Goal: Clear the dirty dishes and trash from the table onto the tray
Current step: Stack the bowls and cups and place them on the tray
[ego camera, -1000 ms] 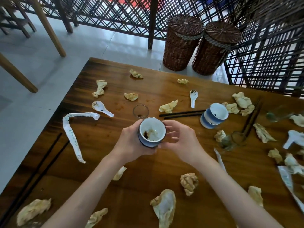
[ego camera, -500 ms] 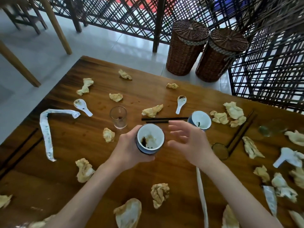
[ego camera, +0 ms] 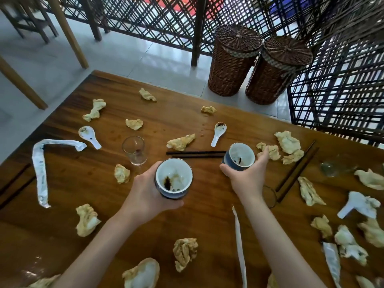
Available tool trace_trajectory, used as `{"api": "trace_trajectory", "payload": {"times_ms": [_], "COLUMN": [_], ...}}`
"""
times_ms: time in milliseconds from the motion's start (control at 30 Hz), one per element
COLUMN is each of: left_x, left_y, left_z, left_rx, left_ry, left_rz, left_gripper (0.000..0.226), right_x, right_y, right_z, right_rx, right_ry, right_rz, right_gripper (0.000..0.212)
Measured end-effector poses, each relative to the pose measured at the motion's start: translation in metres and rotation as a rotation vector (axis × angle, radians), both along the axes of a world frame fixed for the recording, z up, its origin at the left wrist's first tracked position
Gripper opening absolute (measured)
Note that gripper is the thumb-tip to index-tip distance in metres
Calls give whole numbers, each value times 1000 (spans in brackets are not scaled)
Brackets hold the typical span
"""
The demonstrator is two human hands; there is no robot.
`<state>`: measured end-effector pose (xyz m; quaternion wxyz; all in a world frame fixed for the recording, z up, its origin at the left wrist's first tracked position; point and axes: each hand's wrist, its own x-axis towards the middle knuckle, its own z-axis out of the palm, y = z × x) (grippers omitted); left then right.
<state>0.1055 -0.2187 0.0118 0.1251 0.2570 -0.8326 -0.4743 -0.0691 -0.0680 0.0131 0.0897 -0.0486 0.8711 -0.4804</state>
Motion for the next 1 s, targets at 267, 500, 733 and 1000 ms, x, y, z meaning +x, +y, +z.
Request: {"api": "trace_trajectory", "payload": {"times_ms": [267, 500, 733, 1000], "left_x": [5, 14, 28, 46], "left_y": [-5, -10, -10, -1], "left_z": [7, 11, 19, 47], "left_rx": [-25, -29, -60, -112], "left_ry": [-7, -7, -29, -19], "left_rz": [12, 27, 47, 69], "left_gripper": [79, 78, 79, 78], "right_x": [2, -6, 6, 53], "right_y": [-16, -15, -13, 18], "right_z": [-33, -49, -37, 23], "right_rx": [-127, -70, -35, -71], "right_ry": [-92, -59, 36, 95], "right_rz": [-224, -258, -149, 138], "right_gripper": [105, 77, 68, 68]}}
